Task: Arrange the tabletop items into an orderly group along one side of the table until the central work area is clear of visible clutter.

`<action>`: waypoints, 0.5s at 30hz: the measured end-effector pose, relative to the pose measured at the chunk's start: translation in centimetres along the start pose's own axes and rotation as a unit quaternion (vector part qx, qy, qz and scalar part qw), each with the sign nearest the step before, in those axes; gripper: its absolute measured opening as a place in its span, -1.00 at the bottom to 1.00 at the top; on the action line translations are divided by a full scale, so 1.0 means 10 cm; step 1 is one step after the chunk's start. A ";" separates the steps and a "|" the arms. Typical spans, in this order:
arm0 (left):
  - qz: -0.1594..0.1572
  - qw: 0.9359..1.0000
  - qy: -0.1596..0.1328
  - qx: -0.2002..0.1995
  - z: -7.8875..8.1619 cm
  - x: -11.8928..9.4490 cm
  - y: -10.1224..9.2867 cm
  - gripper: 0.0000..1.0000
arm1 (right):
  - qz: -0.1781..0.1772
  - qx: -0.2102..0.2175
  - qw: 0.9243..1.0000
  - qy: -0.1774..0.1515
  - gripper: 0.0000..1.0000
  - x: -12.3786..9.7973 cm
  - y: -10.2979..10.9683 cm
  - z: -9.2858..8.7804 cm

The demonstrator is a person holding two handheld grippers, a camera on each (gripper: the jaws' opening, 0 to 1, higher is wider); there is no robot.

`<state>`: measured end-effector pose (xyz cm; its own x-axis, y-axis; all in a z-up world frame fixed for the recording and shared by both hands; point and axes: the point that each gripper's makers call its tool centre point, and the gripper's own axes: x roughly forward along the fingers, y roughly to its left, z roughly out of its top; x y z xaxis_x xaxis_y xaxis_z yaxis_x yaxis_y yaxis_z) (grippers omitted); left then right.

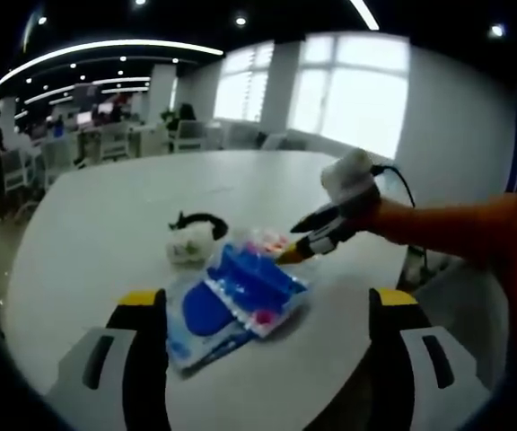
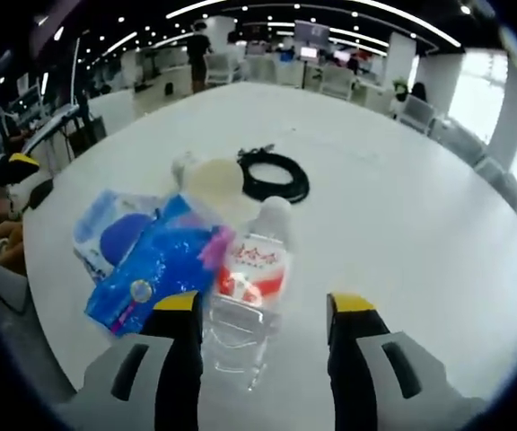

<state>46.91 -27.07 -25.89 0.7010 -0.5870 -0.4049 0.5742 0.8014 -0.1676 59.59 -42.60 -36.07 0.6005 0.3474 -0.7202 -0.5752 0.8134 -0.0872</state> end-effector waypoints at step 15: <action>-0.003 1.000 -0.003 -0.002 0.01 0.00 0.00 0.80 | -0.004 -0.002 1.000 0.012 0.06 0.07 0.00 -0.01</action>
<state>46.93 -27.09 -25.75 0.7005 -0.5923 -0.3981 0.5762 0.7985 -0.1742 59.96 -42.41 -36.60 0.5915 0.3299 -0.7358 -0.5723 0.8145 -0.0949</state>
